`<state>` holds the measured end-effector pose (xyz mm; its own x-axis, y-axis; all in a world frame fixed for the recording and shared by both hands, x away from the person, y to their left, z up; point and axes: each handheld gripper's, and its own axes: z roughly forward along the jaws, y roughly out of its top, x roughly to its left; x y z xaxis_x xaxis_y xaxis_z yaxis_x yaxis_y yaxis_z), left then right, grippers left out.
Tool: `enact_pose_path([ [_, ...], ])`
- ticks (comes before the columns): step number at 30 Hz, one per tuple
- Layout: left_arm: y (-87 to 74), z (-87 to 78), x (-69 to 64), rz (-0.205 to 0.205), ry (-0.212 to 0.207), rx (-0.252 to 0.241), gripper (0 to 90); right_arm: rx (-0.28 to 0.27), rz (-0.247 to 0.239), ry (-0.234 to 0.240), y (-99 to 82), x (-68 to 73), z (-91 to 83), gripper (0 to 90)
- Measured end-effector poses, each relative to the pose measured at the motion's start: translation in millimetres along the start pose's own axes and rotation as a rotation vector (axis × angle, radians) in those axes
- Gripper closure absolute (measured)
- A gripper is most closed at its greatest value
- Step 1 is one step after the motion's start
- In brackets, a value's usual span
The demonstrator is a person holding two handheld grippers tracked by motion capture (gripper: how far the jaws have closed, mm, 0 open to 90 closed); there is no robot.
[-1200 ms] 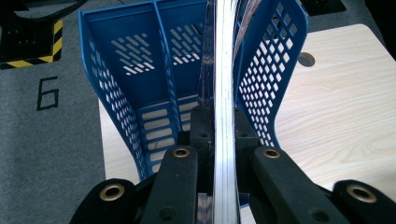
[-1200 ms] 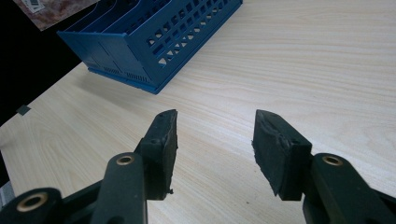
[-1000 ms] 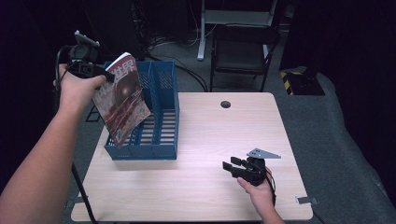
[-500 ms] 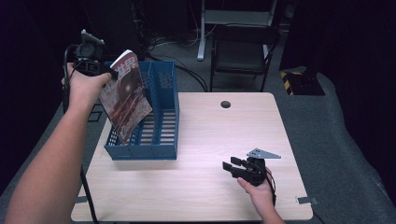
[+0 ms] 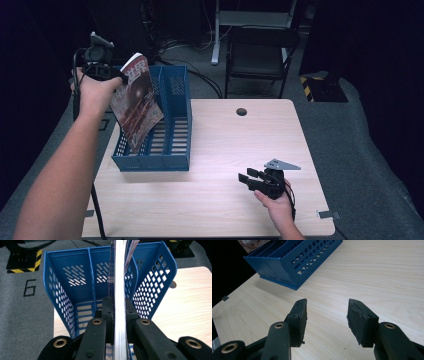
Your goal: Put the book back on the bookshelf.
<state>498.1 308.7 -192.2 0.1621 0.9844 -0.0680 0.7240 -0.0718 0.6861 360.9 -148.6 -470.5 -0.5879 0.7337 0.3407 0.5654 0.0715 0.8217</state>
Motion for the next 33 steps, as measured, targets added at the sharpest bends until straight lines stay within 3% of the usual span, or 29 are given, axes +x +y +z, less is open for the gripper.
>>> enact_pose_path([
  [21, 3.2, 15.7, -5.4, -0.029, 0.005, -0.015, 83.6, -0.003, 0.001, 0.004, 0.4, -0.9, -1.1, 49.8],
  [33, -2.2, 32.6, -7.7, -0.018, -0.001, 0.002, 83.7, -0.003, 0.000, 0.006, 0.4, -0.8, -1.6, 49.8],
])
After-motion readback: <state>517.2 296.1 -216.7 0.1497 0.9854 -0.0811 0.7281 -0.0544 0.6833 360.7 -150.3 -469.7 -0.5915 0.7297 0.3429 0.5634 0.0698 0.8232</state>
